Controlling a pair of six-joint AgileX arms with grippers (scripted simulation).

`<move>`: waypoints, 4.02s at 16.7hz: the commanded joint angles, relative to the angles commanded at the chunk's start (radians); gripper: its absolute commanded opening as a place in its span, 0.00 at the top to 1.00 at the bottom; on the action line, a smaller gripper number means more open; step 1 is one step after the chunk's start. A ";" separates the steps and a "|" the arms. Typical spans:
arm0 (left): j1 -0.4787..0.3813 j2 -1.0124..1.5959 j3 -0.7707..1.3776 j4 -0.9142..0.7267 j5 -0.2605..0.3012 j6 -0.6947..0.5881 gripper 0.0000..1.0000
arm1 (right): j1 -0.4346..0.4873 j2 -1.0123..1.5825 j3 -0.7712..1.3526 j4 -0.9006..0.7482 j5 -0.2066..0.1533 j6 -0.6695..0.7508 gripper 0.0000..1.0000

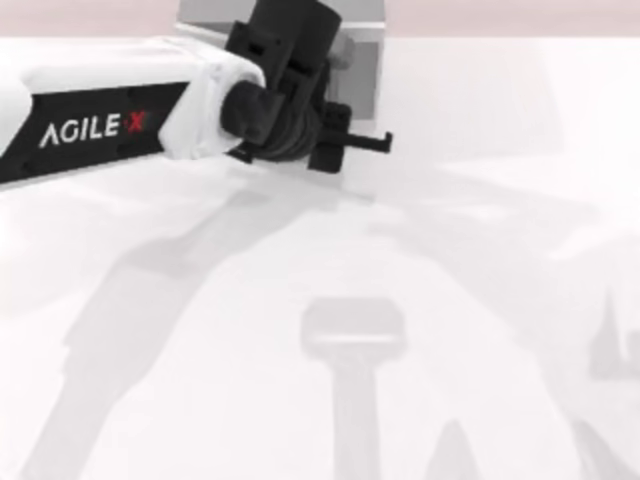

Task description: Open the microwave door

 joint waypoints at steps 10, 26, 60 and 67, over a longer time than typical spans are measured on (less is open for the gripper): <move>-0.004 -0.005 -0.008 0.003 0.015 0.006 1.00 | 0.000 0.000 0.000 0.000 0.000 0.000 0.00; 0.013 -0.029 -0.042 0.019 0.038 0.045 1.00 | 0.000 0.000 0.000 0.000 0.000 0.000 0.00; 0.027 -0.057 -0.083 0.036 0.078 0.093 1.00 | 0.000 0.000 0.000 0.000 0.000 0.000 0.00; 0.027 -0.057 -0.083 0.036 0.078 0.093 1.00 | 0.000 0.000 0.000 0.000 0.000 0.000 0.00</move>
